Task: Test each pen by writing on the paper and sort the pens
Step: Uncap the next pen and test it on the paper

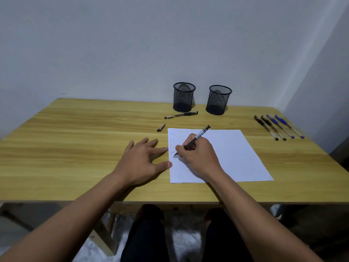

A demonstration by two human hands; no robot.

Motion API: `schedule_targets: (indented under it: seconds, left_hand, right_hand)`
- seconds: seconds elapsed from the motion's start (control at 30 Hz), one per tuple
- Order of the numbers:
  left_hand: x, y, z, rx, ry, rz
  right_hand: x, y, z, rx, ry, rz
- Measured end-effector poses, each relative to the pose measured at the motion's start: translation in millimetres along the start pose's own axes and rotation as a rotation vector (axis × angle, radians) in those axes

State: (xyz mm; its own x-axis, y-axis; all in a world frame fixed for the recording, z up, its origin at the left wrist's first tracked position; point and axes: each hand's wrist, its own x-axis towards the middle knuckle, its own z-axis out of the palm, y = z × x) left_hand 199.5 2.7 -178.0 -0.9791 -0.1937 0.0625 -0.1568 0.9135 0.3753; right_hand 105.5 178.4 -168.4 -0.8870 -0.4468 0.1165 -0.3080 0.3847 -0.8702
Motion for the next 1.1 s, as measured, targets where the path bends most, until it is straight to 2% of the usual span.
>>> schedule_targets:
  seconds: [0.7, 0.93, 1.03, 1.1]
  left_hand:
    - [-1, 0, 1, -0.001, 0.022, 0.008]
    - [1, 0, -1, -0.051, 0.026, -0.005]
    - [2, 3, -4, -0.165, 0.078, -0.038]
    - [9, 7, -10, -0.359, 0.217, -0.106]
  right_hand:
    - [0, -4, -6, 0.008, 0.062, 0.068]
    - [14, -6, -8, 0.265, 0.072, 0.15]
    - [21, -13, -20, 0.325, 0.051, 0.144]
    - [28, -13, -26, 0.368, 0.034, 0.144]
